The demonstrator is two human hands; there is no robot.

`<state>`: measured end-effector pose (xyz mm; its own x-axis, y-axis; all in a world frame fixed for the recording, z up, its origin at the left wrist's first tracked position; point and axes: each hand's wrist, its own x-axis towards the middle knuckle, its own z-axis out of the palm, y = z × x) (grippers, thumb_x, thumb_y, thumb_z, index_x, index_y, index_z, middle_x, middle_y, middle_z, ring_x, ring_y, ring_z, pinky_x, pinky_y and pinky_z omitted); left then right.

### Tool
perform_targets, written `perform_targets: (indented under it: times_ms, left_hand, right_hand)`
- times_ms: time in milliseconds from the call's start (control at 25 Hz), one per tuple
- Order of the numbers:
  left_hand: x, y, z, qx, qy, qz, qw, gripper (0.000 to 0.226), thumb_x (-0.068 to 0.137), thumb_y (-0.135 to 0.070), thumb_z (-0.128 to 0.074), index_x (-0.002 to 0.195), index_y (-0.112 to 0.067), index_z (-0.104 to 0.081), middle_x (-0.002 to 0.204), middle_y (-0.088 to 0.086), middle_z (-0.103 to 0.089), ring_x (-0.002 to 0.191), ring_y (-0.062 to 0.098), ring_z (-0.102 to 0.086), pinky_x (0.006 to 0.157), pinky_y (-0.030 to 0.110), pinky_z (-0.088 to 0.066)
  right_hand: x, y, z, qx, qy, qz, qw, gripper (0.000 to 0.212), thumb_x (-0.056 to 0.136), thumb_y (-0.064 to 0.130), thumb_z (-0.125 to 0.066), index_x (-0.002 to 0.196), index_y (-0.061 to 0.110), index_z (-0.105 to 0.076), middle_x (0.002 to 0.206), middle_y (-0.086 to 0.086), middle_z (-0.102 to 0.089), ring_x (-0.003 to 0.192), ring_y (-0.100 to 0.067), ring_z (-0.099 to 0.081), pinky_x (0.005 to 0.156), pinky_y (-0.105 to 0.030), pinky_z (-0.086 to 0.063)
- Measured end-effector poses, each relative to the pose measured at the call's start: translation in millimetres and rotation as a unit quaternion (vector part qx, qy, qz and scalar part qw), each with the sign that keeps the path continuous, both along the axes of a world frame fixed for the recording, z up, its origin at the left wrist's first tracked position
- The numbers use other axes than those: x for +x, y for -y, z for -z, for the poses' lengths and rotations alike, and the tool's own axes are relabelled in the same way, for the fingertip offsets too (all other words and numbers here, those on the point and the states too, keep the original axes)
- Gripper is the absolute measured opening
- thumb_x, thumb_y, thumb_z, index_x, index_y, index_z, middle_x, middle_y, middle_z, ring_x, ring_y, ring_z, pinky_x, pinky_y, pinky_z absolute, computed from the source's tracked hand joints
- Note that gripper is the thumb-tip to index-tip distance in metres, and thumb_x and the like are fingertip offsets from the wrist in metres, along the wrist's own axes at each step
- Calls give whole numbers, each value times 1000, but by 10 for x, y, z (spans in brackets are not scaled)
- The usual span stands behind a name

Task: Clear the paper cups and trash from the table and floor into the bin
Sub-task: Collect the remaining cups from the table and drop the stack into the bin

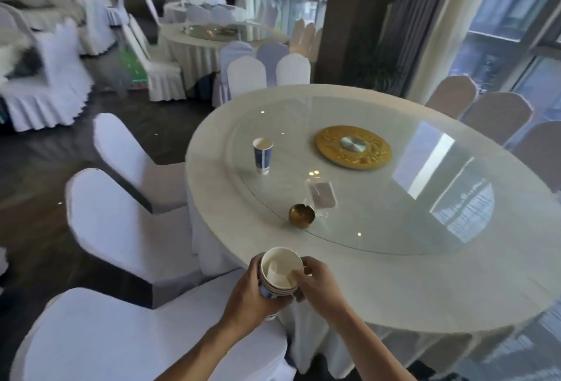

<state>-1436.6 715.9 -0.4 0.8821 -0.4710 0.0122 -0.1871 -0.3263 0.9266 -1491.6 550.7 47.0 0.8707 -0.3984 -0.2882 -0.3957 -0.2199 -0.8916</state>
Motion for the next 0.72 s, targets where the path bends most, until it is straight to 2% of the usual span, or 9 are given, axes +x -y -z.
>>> perform_targets:
  times_ms: [80,280,360,480,560,640,720]
  left_hand:
    - [209,31,53,-9,2,-23,1000,91,55,-56,-97,132,-48,-49,123,-29,-68,112,1,-67,87,28,-60]
    - [773,208,113,-32,-22,-48,998,93,52,-62,-99,131,-45,-52,120,-25,-71,109,-1,-69,86,29,-61]
    - [1003,277,134,-38,-28,-66,997,92,51,-68,-96,129,-44,-53,118,-21,-72,107,2,-70,83,31,-62]
    - [1302,301,172,-30,-23,-104,994,92,49,-76,-92,127,-47,-52,115,-22,-73,102,1,-72,75,19,-59]
    - [1545,301,252,-38,-36,-132,990,91,49,-74,-93,127,-52,-51,117,-26,-71,104,-2,-70,76,16,-56]
    - [1807,308,356,-50,-50,-174,982,93,48,-70,-94,129,-52,-52,119,-27,-70,106,-2,-69,81,23,-57]
    - [2011,335,456,-55,-61,-209,974,95,49,-71,-95,132,-49,-52,120,-25,-71,106,0,-71,84,32,-60]
  right_hand:
    - [256,36,17,10,6,-17,1000,17,85,5,-57,92,6,-73,64,-11,-66,53,-23,-59,54,-36,-47]
    - [847,205,35,35,4,-35,999,17,90,7,-59,101,7,-72,74,-6,-70,53,-18,-61,54,-33,-49]
    - [1138,297,44,44,7,-62,997,16,96,15,-62,105,7,-72,77,-6,-71,60,-21,-63,58,-36,-51]
    - [1532,410,47,62,-14,-99,993,27,100,34,-62,109,11,-73,86,-3,-75,69,-22,-71,60,-33,-55]
    - [1888,517,87,69,-20,-115,991,28,100,37,-62,105,13,-75,86,-3,-74,72,-20,-72,62,-33,-56]
    - [2312,660,149,54,-17,-108,992,26,99,32,-65,106,8,-74,88,-6,-72,75,-18,-70,67,-38,-55]
    - [2757,812,239,32,-6,-90,995,32,96,25,-70,119,2,-69,95,-9,-72,80,-21,-68,73,-43,-56]
